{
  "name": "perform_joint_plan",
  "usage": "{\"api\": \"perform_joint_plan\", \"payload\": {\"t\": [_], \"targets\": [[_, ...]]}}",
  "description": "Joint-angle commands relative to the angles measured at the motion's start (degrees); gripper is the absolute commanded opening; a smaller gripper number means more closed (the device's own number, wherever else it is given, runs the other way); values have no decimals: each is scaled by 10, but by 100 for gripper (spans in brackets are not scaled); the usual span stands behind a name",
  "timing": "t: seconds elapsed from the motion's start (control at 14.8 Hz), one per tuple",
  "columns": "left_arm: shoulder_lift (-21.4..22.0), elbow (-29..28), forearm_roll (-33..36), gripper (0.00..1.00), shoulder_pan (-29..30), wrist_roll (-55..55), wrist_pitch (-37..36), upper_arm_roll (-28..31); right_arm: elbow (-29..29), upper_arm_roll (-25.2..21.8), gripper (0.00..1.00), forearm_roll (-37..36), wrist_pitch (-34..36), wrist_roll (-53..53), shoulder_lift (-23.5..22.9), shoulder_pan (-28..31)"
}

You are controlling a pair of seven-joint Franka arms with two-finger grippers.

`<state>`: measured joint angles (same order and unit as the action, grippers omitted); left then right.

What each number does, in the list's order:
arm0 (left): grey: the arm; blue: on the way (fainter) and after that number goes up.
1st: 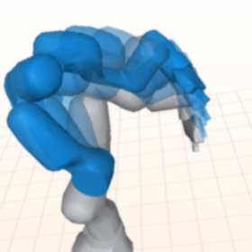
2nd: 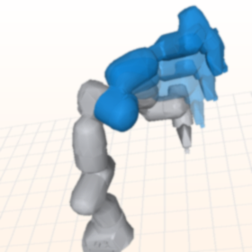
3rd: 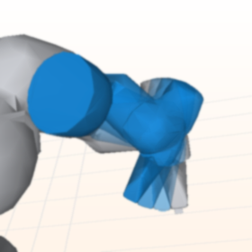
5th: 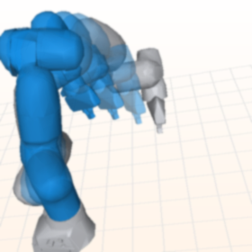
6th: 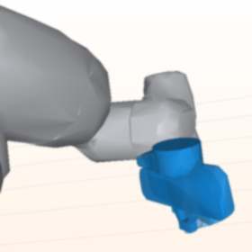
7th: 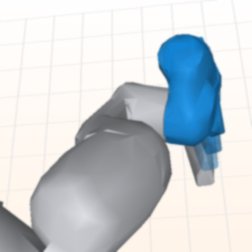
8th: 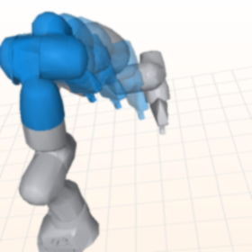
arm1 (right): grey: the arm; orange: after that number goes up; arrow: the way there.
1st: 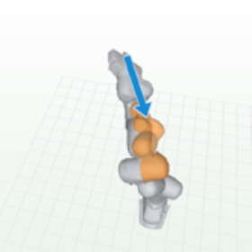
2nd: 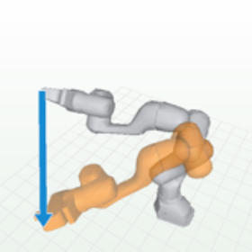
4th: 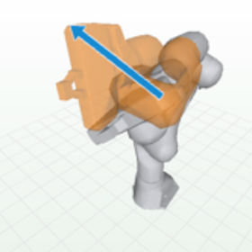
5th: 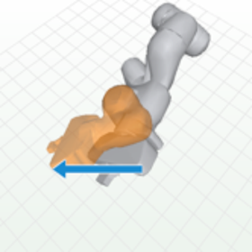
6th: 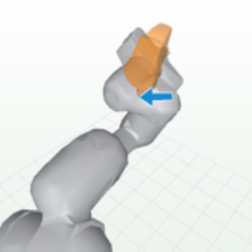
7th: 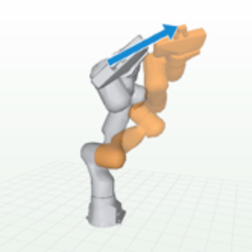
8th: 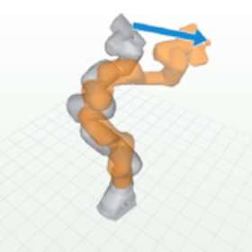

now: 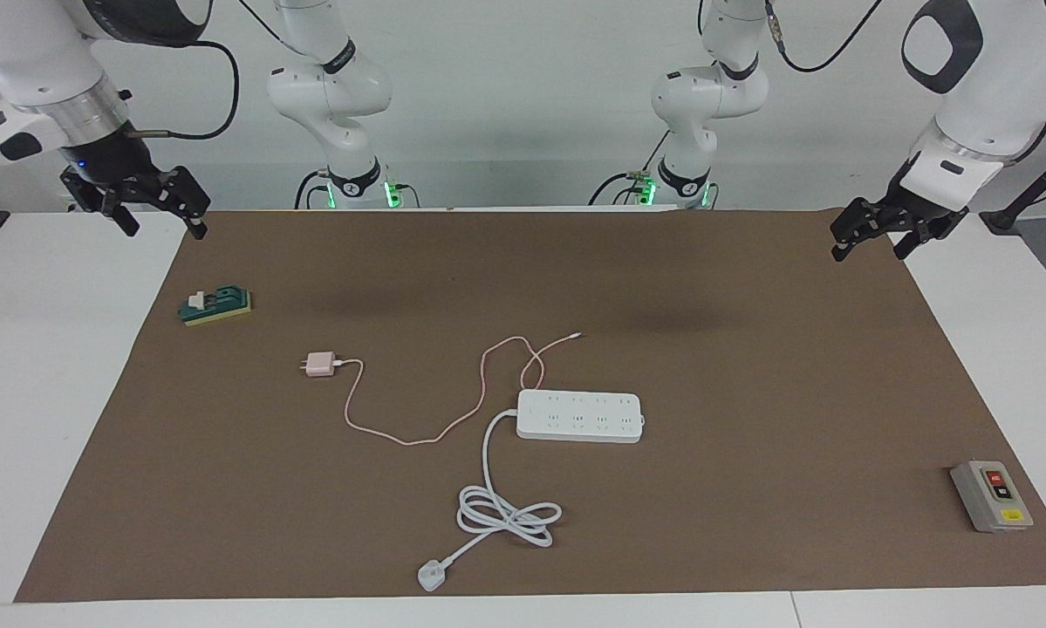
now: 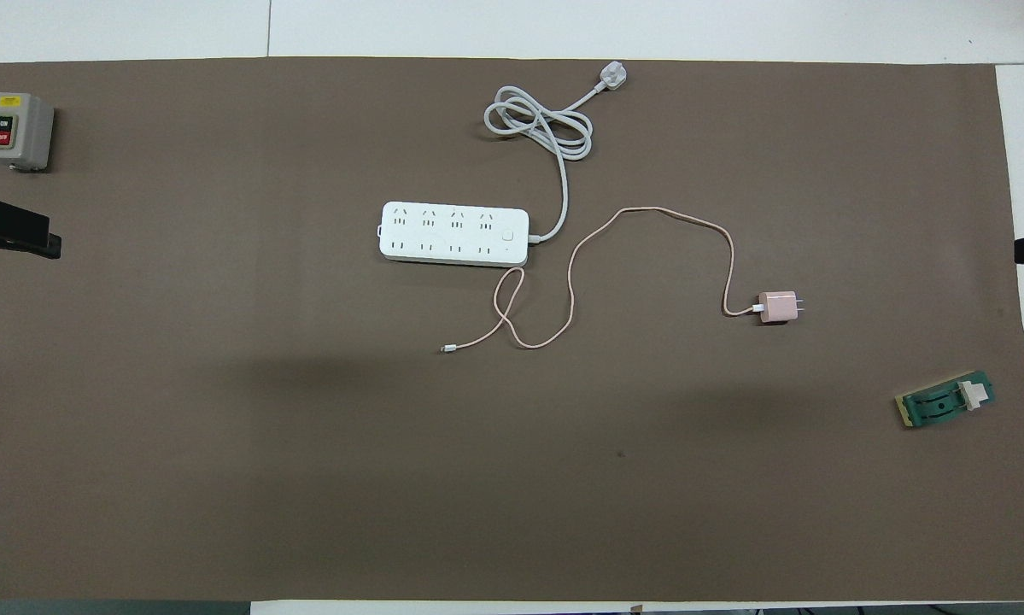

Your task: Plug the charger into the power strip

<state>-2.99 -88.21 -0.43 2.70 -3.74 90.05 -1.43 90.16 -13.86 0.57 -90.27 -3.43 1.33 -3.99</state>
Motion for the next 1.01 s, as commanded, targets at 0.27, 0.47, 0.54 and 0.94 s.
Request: {"api": "perform_joint_plan", "payload": {"t": [0.27,0.47,0.54,0.94], "targets": [[-5,6,3,100,-6,11,-17,5,14,23,100,7,4,107,6,7],[-9,8,-28,100,-2,8,-17,5,19,28,100,13,6,226,4,-17],[-7,9,-46,100,2,4,-18,7,20,28,100,31,4,286,1,-16],[-18,10,-79,100,-5,20,-16,7,77,25,100,135,15,419,-23,34]]}}
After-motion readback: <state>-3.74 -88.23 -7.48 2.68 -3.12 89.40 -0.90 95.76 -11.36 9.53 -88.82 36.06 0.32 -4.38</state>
